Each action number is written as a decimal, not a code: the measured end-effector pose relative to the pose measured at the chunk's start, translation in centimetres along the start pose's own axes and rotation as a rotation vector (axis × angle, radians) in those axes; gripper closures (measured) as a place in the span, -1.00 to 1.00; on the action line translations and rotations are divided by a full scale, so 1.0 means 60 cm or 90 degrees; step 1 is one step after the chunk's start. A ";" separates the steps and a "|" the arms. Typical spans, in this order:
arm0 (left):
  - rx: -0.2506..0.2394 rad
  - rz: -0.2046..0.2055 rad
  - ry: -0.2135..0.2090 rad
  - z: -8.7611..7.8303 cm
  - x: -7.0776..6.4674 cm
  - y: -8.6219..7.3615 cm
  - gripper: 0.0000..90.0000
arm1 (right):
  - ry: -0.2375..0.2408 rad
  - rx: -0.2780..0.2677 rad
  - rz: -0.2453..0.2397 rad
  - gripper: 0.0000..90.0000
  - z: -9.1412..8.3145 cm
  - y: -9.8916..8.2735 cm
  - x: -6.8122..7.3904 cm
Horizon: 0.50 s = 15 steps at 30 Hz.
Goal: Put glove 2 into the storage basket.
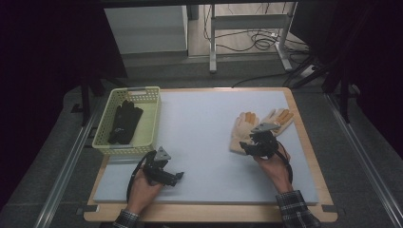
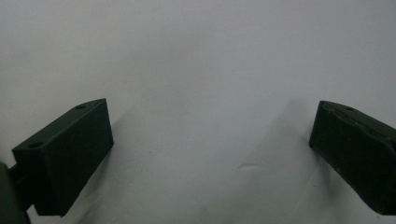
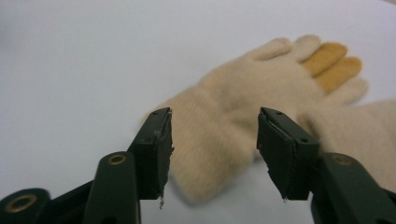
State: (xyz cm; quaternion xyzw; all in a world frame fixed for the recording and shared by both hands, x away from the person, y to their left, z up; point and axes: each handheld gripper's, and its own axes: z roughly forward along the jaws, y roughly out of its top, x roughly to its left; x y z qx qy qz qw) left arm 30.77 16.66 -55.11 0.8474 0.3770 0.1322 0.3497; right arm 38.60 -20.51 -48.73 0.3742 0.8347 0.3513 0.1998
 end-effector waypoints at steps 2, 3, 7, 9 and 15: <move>0.000 0.000 0.000 0.000 0.000 0.000 -1.00 | -0.008 0.001 -0.007 0.03 0.008 0.009 -0.006; 0.000 0.000 0.000 0.000 0.000 0.000 -1.00 | -0.011 0.002 -0.009 0.03 0.013 0.013 -0.009; 0.000 0.000 0.000 0.000 0.000 0.000 -1.00 | -0.023 0.010 -0.015 -0.01 0.029 0.023 -0.016; 0.000 0.000 0.000 0.000 0.000 0.000 -1.00 | -0.034 0.009 -0.021 -0.09 0.041 0.028 -0.021; -0.001 -0.001 0.000 0.000 0.000 0.000 -1.00 | -0.043 0.016 -0.012 -0.20 0.073 0.042 -0.039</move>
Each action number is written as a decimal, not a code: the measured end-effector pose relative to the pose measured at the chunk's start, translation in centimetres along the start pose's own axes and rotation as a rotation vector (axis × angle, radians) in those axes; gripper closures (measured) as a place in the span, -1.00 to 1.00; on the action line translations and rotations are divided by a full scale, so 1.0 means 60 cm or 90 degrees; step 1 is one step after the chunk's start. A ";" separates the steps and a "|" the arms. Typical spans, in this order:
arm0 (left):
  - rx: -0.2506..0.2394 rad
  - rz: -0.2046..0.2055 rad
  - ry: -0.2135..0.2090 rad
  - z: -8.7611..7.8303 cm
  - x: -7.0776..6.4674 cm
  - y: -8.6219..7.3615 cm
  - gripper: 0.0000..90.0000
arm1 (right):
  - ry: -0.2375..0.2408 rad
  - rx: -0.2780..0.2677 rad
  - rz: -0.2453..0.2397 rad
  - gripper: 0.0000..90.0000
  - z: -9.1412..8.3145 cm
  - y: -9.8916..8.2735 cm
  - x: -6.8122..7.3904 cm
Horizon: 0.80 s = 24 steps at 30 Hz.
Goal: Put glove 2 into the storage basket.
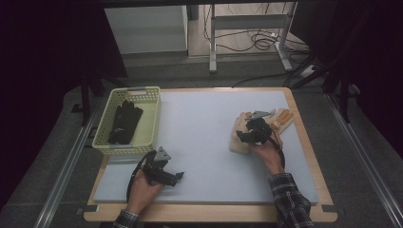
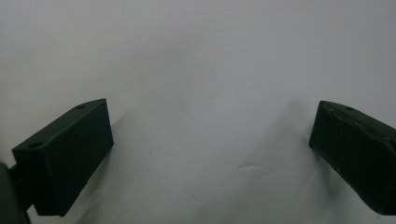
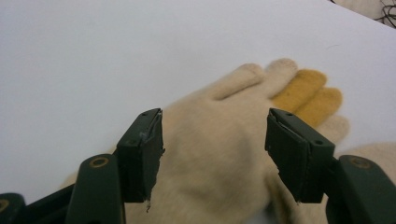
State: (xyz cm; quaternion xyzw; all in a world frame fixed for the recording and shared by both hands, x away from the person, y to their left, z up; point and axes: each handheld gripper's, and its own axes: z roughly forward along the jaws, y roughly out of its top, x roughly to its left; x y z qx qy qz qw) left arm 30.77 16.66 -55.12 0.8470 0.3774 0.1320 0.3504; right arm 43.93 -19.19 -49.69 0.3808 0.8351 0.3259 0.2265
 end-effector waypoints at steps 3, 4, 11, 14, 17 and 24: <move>0.000 0.000 0.000 0.000 0.000 0.000 -1.00 | 0.000 0.010 0.021 -0.32 0.021 0.000 -0.016; 0.000 0.000 0.000 0.000 0.000 0.000 -1.00 | 0.004 0.014 0.025 -0.34 0.026 -0.002 -0.018; 0.000 0.000 0.000 0.000 0.000 0.000 -1.00 | 0.012 0.031 0.011 -0.26 0.050 -0.014 -0.017; 0.000 0.000 0.000 0.000 0.000 0.000 -1.00 | 0.032 0.028 0.006 0.07 0.047 -0.015 -0.017; 0.000 0.001 0.000 0.000 0.000 0.000 -1.00 | 0.036 0.028 0.011 0.25 0.045 -0.016 -0.015; 0.000 0.000 0.000 0.000 0.000 0.000 -1.00 | 0.042 0.019 0.008 0.33 0.039 -0.015 -0.013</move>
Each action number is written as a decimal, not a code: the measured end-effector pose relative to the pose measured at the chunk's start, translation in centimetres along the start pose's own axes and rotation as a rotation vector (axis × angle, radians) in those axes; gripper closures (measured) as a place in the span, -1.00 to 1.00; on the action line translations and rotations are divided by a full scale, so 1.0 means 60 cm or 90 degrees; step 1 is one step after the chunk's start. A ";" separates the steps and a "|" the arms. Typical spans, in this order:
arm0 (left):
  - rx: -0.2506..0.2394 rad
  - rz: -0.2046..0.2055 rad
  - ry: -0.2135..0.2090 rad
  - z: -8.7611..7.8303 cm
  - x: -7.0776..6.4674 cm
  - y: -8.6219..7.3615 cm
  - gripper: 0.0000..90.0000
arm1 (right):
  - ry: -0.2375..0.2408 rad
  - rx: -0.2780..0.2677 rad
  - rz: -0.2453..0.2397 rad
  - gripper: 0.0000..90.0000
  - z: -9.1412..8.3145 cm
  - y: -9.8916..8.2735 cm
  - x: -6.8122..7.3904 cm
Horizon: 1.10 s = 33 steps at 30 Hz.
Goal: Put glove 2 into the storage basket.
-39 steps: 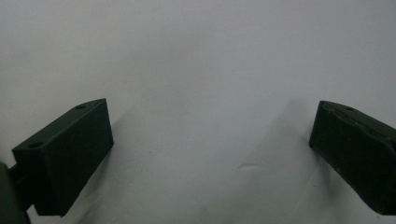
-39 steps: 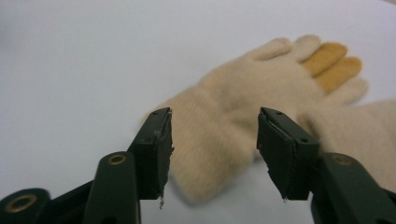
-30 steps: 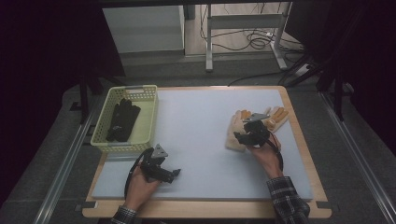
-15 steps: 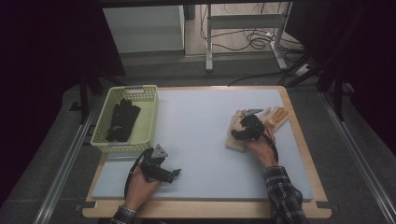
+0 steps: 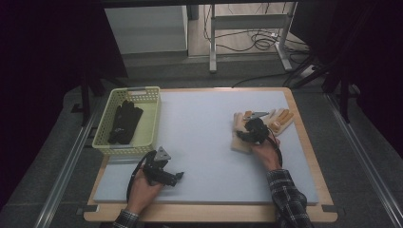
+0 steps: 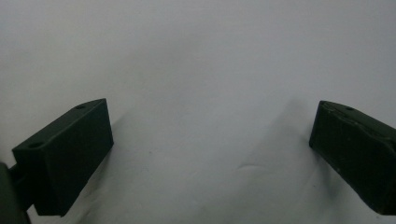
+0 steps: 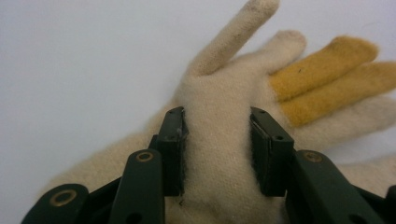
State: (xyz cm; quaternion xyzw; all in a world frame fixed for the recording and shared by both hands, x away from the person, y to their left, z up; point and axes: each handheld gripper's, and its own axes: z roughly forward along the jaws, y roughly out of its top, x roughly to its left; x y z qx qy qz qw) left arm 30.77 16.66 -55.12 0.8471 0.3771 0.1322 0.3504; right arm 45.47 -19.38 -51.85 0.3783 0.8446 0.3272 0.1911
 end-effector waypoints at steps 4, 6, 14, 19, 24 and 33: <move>0.000 0.000 0.000 0.000 0.000 0.000 -1.00 | 0.021 -0.024 -0.001 0.33 -0.016 0.011 0.014; 0.000 0.001 0.000 0.000 0.000 0.000 -1.00 | 0.031 -0.033 -0.013 0.33 -0.026 0.019 0.029; 0.000 0.000 0.000 0.000 0.000 0.000 -1.00 | 0.085 -0.057 -0.054 0.31 -0.065 0.032 0.099; 0.000 0.002 0.000 0.000 0.000 0.000 -1.00 | 0.119 -0.067 -0.049 0.29 -0.077 0.021 0.140; 0.000 0.002 0.000 0.000 0.000 0.000 -1.00 | 0.130 -0.057 -0.057 0.27 -0.070 0.004 0.174; 0.000 0.001 0.000 0.000 0.000 0.000 -1.00 | 0.131 -0.021 -0.055 -0.28 -0.051 -0.014 0.197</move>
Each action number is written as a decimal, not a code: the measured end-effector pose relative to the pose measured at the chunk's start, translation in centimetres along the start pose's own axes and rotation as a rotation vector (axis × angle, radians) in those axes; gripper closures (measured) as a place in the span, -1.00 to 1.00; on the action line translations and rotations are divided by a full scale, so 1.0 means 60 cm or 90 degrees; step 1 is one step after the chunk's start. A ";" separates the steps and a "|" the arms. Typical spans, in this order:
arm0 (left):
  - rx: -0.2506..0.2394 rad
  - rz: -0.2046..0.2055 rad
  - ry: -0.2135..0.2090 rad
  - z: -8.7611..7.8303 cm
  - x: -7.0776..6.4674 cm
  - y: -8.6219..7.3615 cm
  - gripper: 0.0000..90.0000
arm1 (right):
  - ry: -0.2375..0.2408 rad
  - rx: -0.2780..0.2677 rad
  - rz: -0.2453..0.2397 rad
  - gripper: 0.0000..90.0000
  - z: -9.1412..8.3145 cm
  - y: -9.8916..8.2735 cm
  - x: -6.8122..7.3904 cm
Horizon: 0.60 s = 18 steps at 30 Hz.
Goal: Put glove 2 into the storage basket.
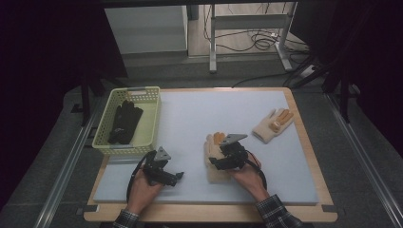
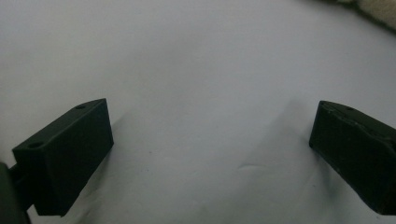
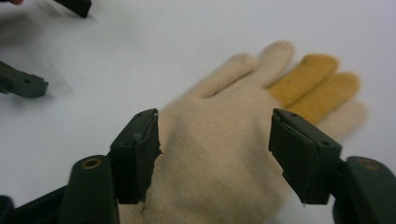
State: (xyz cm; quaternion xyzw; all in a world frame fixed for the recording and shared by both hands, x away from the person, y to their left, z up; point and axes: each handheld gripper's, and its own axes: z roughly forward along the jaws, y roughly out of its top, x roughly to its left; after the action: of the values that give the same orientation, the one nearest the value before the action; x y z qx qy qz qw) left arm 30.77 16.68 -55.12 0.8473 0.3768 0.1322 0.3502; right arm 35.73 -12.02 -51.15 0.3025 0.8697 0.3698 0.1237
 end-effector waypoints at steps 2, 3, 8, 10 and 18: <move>0.002 0.003 0.000 0.000 0.000 0.000 -1.00 | 0.000 -0.015 0.003 -0.29 -0.014 0.002 -0.004; 0.002 0.003 0.000 0.000 0.000 0.000 -1.00 | 0.000 -0.018 0.004 -0.28 -0.022 0.002 -0.006; 0.002 0.003 0.000 0.000 0.000 0.000 -1.00 | -0.002 -0.008 -0.006 0.24 -0.051 -0.020 -0.020; 0.002 0.003 0.000 0.000 0.000 0.000 -1.00 | 0.000 0.001 -0.015 0.52 -0.057 -0.034 -0.024; 0.002 0.003 0.001 0.000 0.000 0.000 -1.00 | 0.016 0.022 -0.015 0.84 -0.059 -0.073 -0.021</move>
State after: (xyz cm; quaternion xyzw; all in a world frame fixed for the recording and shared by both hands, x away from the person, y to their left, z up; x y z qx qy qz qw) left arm 30.77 16.70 -55.10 0.8486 0.3752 0.1327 0.3486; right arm 33.29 -17.20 -51.88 0.2896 0.8810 0.3570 0.1122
